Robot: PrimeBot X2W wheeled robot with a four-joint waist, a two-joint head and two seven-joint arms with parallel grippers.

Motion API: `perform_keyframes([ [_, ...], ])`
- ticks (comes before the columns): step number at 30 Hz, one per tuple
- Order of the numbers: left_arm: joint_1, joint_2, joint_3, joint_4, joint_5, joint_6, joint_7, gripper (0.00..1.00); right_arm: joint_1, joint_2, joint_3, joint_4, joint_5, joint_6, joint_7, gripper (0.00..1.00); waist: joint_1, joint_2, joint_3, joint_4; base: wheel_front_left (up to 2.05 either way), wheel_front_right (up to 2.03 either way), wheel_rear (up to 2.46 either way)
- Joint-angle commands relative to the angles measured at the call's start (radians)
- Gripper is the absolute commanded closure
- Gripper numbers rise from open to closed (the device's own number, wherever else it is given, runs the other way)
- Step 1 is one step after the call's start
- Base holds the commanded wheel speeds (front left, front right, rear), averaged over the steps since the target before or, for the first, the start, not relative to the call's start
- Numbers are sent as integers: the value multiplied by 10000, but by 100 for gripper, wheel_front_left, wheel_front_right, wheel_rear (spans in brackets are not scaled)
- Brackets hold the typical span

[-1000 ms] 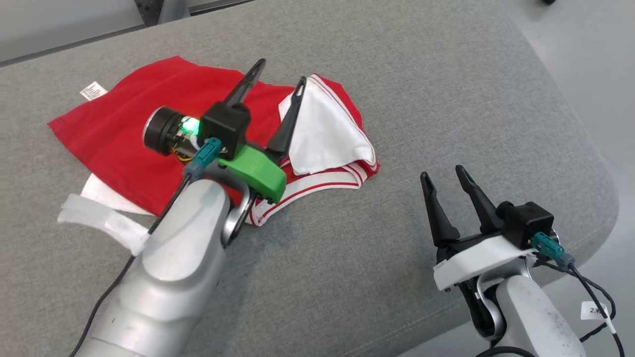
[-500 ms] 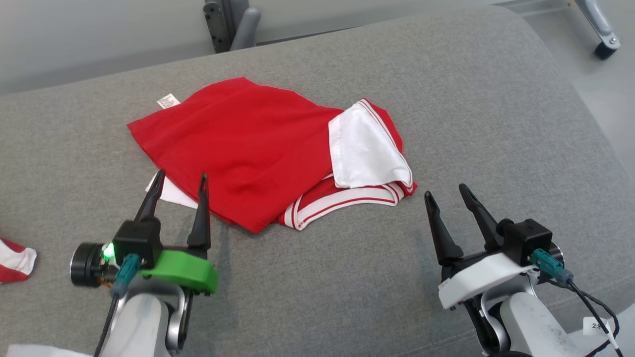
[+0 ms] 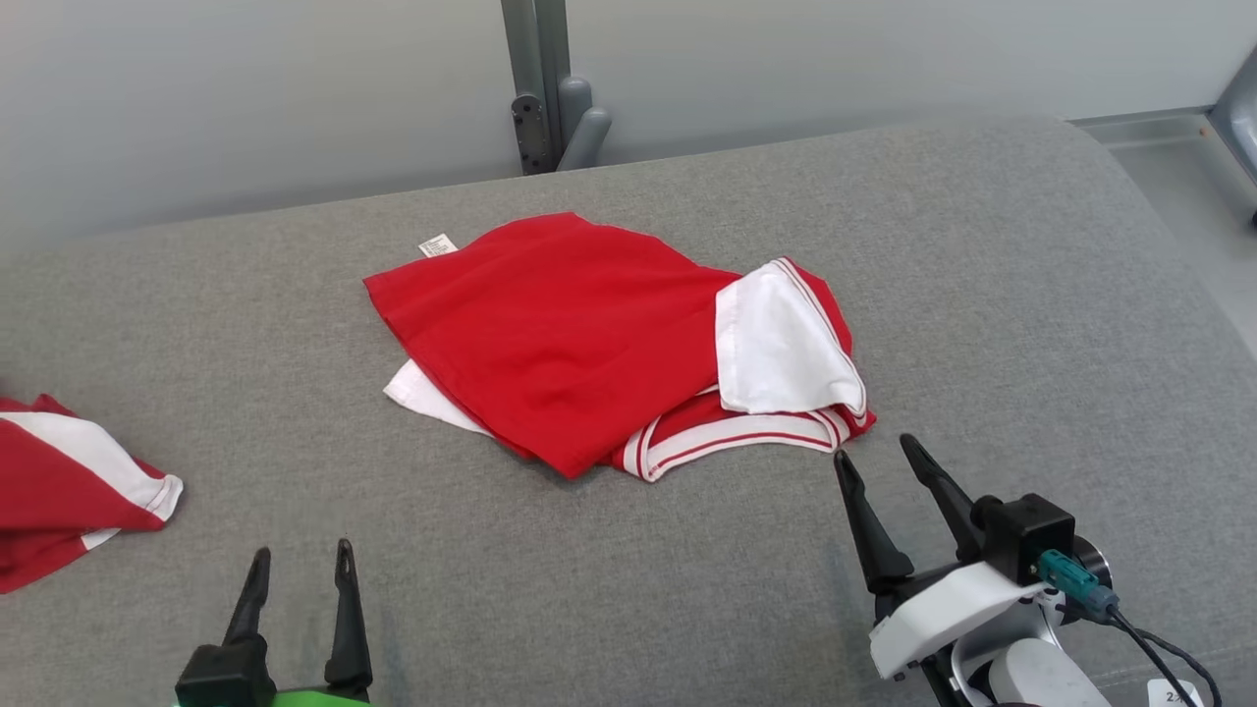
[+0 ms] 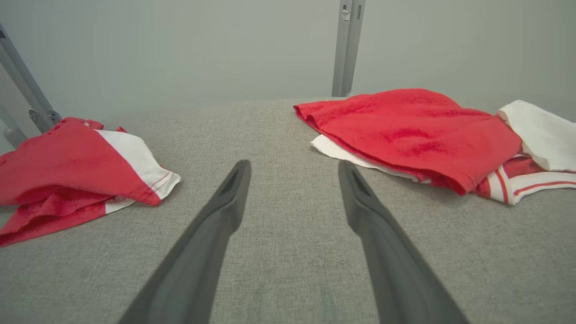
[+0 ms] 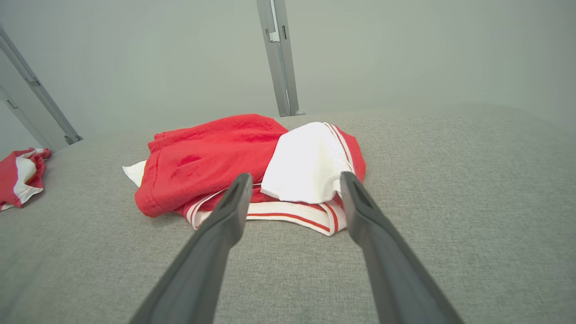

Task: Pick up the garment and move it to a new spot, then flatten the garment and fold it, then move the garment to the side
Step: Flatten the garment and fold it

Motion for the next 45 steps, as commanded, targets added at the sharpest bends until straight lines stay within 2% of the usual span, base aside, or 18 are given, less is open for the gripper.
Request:
perform_keyframes([
  [1,281,-52,33,-53,63,-47,9,0,188,-89,41,48,-8,-7,-29,0,1,1,-155,188,0,0,0],
  [8,312,-110,-33,-85,108,-210,9,0,223,-162,274,86,60,-7,-29,0,1,1,-67,463,0,0,0],
  [12,-30,-122,-399,-41,-66,-269,9,0,-94,-274,921,320,253,-7,-29,0,1,1,140,859,0,0,0],
  [16,-348,-111,-836,-27,-327,-176,9,0,-587,-297,1615,872,567,-7,-29,0,1,1,539,1501,0,0,0],
  [17,-540,-109,-1144,32,-405,-168,9,0,-1131,-349,1904,1463,777,-8,-28,0,1,1,884,2093,0,0,0],
  [24,-772,-112,-1490,137,-481,-147,9,0,-2168,-477,1876,2988,874,-8,-29,0,1,1,1536,3435,0,0,0],
  [29,-915,-114,-1654,137,-602,-122,9,0,-2448,-466,1569,3671,694,-7,-29,0,1,1,1839,4054,0,0,0],
  [33,-1019,-114,-1836,96,-757,-64,9,0,-2521,-417,1697,3992,600,-7,-26,0,1,1,1969,4258,0,0,0],
  [34,-1054,-114,-1858,68,-777,-22,9,0,-2536,-411,1784,4062,571,0,-3,45,1,1,1990,4258,0,0,0],
  [35,-1089,-115,-1890,49,-797,-7,9,0,-2532,-406,1863,4107,537,0,0,76,1,1,2007,4230,0,0,0],
  [36,-1098,-116,-1908,41,-816,0,9,0,-2499,-394,1904,4101,525,0,5,100,1,1,2011,4175,0,0,0],
  [41,-1088,-113,-1903,111,-769,-73,9,0,-2106,-615,1994,3945,380,-2,29,100,1,1,1920,3594,0,0,0],
  [45,-1184,-112,-1973,161,-771,-179,9,0,-1536,-1038,2168,3652,333,-14,57,100,1,1,1749,3012,0,0,0],
])
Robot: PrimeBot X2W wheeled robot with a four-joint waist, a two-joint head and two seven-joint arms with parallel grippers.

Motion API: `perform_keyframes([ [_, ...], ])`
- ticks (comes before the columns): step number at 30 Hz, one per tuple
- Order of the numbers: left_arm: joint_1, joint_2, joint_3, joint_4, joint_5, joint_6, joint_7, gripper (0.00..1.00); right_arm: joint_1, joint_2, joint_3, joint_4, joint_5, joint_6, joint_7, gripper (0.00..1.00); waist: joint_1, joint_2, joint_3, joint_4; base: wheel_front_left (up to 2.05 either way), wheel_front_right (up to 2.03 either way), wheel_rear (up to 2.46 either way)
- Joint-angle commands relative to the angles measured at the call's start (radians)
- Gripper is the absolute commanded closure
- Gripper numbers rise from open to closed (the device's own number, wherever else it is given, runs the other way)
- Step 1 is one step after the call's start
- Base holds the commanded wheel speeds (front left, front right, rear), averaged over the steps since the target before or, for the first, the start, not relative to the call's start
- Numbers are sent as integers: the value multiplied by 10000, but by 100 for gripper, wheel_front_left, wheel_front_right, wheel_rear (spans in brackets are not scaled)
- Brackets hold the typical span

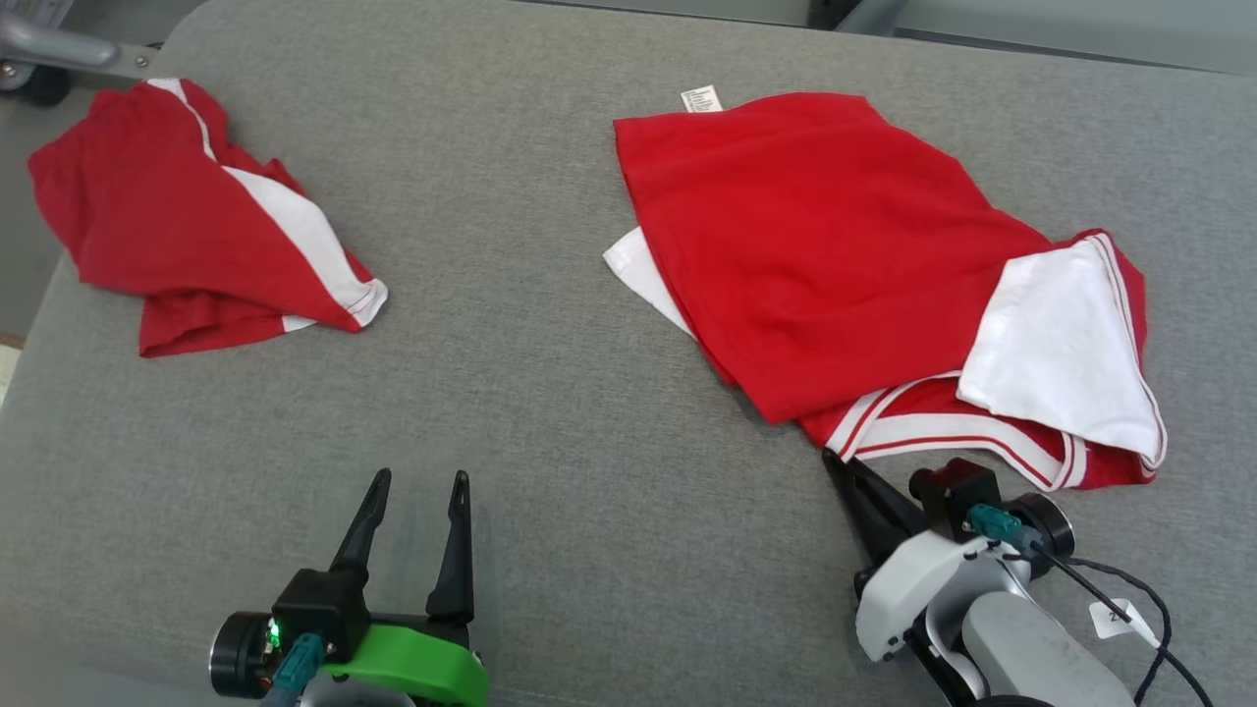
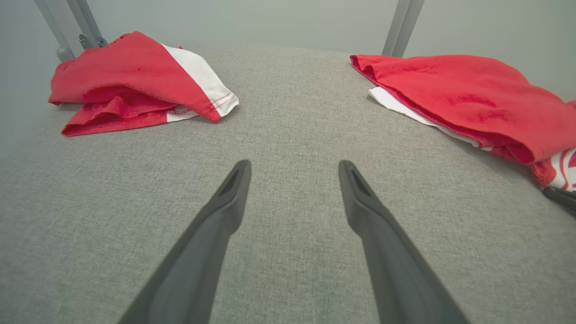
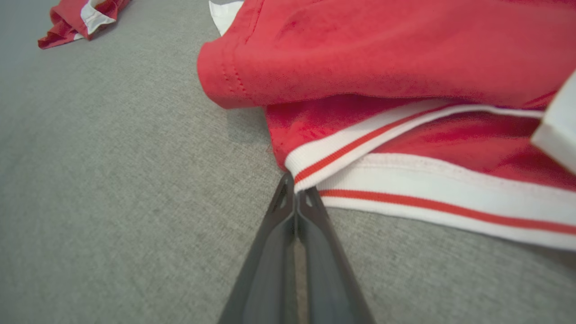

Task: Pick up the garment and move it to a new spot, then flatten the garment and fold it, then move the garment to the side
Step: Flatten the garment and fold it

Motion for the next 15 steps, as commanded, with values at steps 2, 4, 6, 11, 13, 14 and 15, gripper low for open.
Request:
perform_keyframes([
  [2,-166,19,-41,43,-15,-60,6,0,787,-389,163,126,-5,-30,150,100,0,0,-341,-799,0,0,0],
  [4,-213,22,-134,81,-50,-116,7,0,1106,-706,171,-44,67,-35,158,100,0,0,-426,-1073,0,0,0],
  [6,-291,22,-192,101,-64,-153,7,0,1405,-961,166,-186,121,-36,163,100,0,0,-510,-1337,0,0,0],
  [11,-210,25,-303,161,-118,-130,6,0,1990,-1495,166,-442,261,-36,168,100,0,0,-751,-1856,0,0,0],
  [13,-129,23,-374,225,-90,-157,7,0,2140,-1715,43,-480,286,-36,168,100,0,0,-842,-1974,0,0,0],
  [14,-74,26,-372,251,-91,-149,7,0,2201,-1811,-78,-479,315,-36,168,100,0,0,-889,-2023,0,0,0],
  [15,-20,26,-372,274,-78,-149,7,0,2238,-1886,-211,-498,321,-36,159,100,0,0,-932,-2070,0,0,0],
])
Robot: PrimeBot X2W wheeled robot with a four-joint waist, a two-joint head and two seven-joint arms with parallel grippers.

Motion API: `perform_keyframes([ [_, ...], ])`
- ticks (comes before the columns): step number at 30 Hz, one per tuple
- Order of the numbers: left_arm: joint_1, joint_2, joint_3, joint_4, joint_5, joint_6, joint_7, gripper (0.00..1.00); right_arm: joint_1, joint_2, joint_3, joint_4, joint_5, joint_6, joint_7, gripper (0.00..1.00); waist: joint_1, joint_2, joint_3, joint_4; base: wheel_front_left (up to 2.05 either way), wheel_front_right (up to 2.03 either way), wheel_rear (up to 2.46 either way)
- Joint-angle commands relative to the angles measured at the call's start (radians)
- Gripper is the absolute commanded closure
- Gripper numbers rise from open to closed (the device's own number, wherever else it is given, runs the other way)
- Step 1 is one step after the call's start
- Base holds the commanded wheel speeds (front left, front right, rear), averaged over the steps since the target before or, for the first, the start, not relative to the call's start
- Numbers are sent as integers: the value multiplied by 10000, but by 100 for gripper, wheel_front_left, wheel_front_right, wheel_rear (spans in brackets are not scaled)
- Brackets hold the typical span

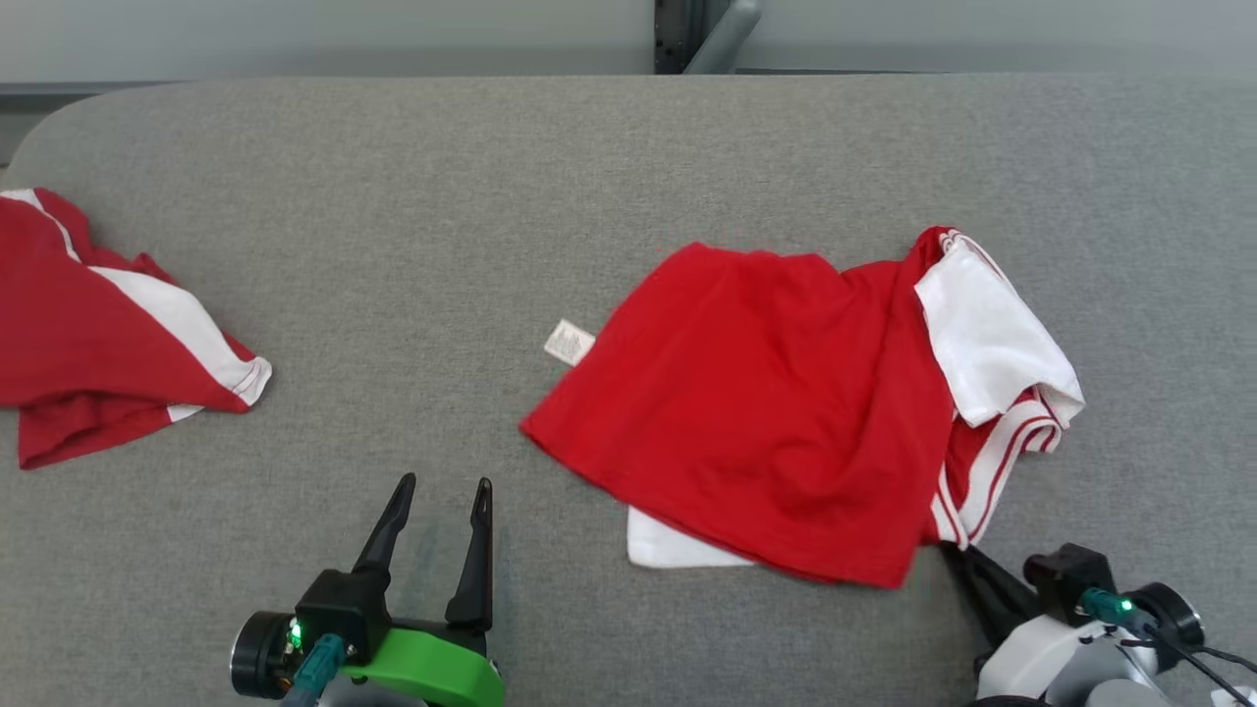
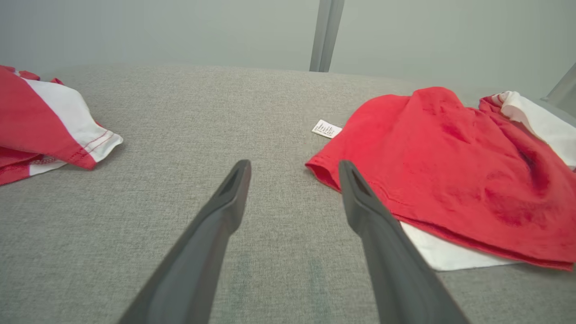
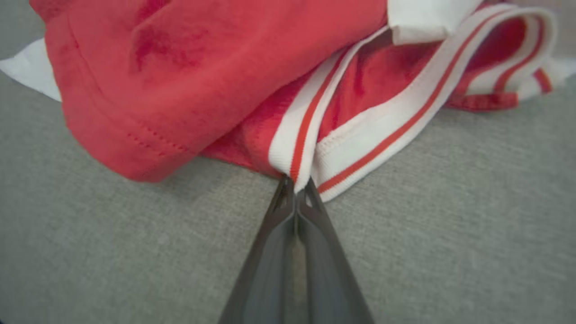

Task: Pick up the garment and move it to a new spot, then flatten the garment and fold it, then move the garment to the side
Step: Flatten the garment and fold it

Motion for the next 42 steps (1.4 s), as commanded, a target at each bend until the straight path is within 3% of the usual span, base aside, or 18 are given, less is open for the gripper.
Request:
perform_keyframes([
  [1,201,30,-4,59,-30,-14,9,0,365,-216,-234,215,98,-50,171,100,0,1,-329,-337,0,0,0],
  [2,246,30,5,88,-23,-20,9,0,376,-214,-386,156,102,-47,147,86,0,1,-372,-388,0,0,0],
  [3,295,30,0,115,-1,-39,9,0,378,-179,-501,67,93,-45,131,35,0,1,-407,-441,0,0,0],
  [4,346,30,-20,151,28,-70,8,0,371,-124,-633,-91,109,-41,111,0,0,1,-434,-499,0,0,0],
  [12,180,30,-476,166,332,-234,8,0,489,250,-1505,-1650,-163,-36,101,0,0,1,-475,-1107,0,0,0],
  [19,-325,32,-1081,133,587,-384,8,0,757,895,-2308,-3838,-581,-36,99,0,0,1,-475,-1745,0,0,0],
  [24,-701,29,-1911,336,837,-718,10,0,770,1401,-2408,-4902,-763,-36,101,0,0,1,-387,-2125,0,0,0],
  [36,-2036,90,-5101,1565,732,-957,10,0,609,1578,-2538,-5017,-840,-36,101,0,0,1,67,-2965,0,0,0],
  [42,-2651,212,-5580,2199,741,-957,8,0,479,1593,-2567,-4983,-852,-36,101,0,0,1,356,-3434,0,0,0],
])
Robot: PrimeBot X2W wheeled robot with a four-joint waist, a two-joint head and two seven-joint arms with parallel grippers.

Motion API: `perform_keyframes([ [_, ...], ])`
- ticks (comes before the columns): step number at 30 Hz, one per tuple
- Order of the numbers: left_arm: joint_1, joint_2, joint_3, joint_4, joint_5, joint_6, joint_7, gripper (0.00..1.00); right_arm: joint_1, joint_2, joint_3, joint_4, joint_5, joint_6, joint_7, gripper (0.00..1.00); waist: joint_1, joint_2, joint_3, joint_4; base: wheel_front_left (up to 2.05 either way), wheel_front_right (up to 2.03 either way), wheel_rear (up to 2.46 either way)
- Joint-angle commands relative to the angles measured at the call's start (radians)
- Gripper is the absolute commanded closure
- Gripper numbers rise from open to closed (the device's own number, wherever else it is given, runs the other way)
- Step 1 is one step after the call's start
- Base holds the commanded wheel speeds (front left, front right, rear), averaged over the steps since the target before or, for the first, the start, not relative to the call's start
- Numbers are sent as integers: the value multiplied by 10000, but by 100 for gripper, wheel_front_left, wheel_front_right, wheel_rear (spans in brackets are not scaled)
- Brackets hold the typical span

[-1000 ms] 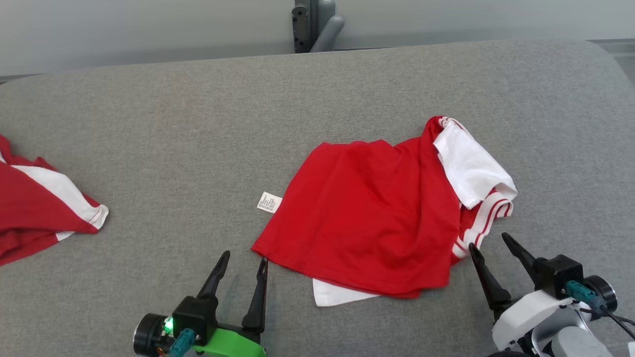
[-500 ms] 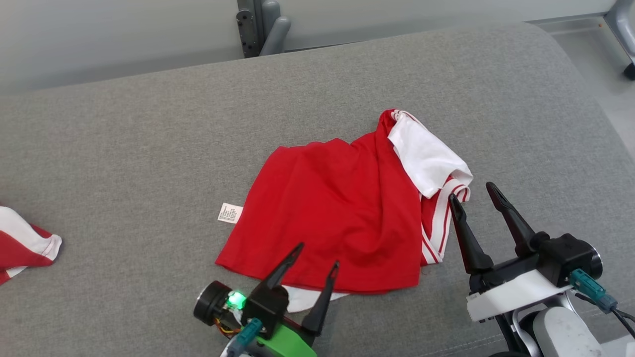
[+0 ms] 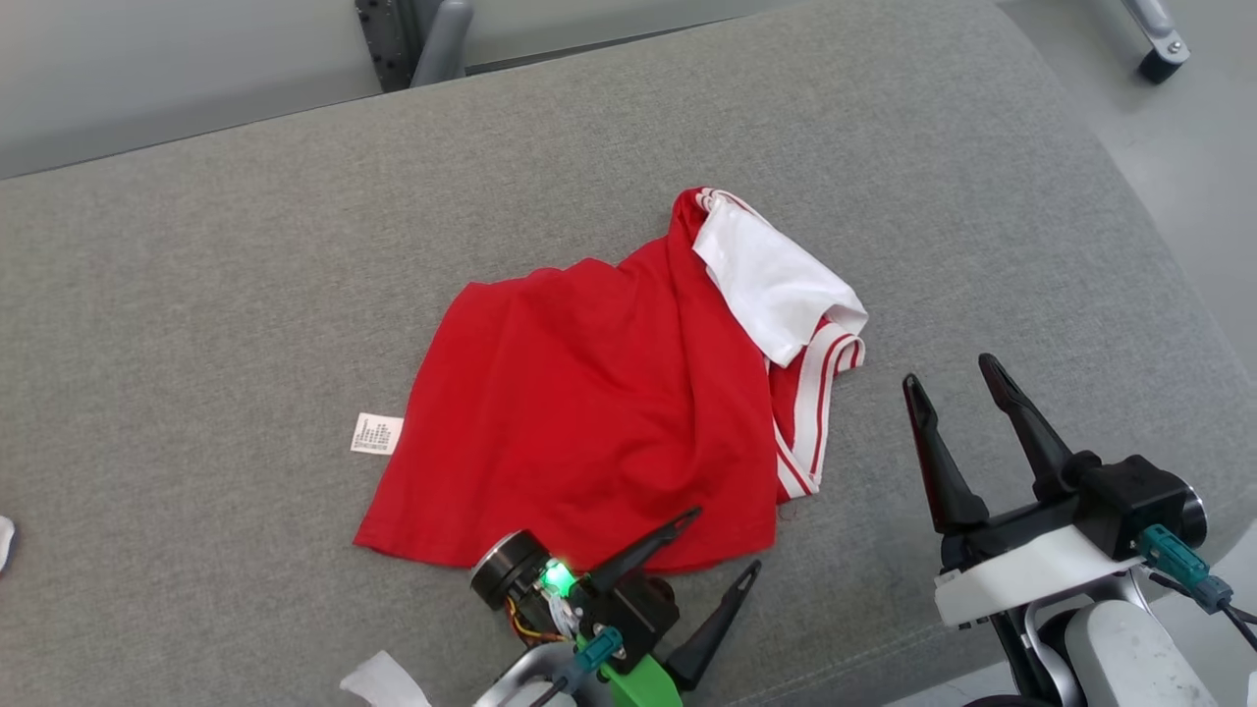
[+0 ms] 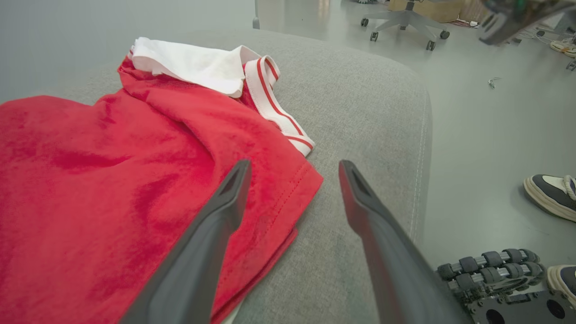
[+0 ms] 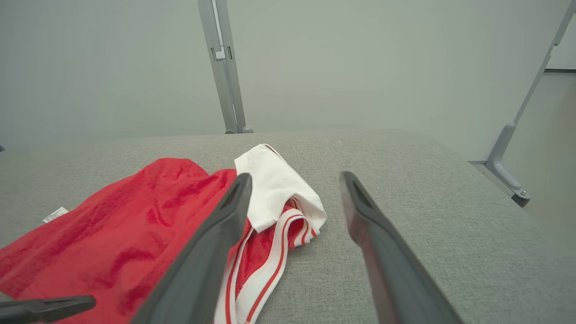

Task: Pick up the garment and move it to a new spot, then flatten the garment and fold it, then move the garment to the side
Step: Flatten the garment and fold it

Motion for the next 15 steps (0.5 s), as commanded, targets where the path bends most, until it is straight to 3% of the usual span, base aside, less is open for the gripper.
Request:
perform_keyframes([
  [1,-142,96,30,69,74,13,6,0,-106,18,-2,-5,-44,-17,-3,0,0,0,223,-251,0,0,0],
  [4,-295,116,86,487,365,21,6,0,-216,74,2,-29,-37,-17,-3,0,0,0,349,-392,0,0,0],
  [15,-444,53,345,1286,988,831,6,0,-399,147,75,-6,-70,-17,-2,0,0,0,603,-592,0,0,0],
])
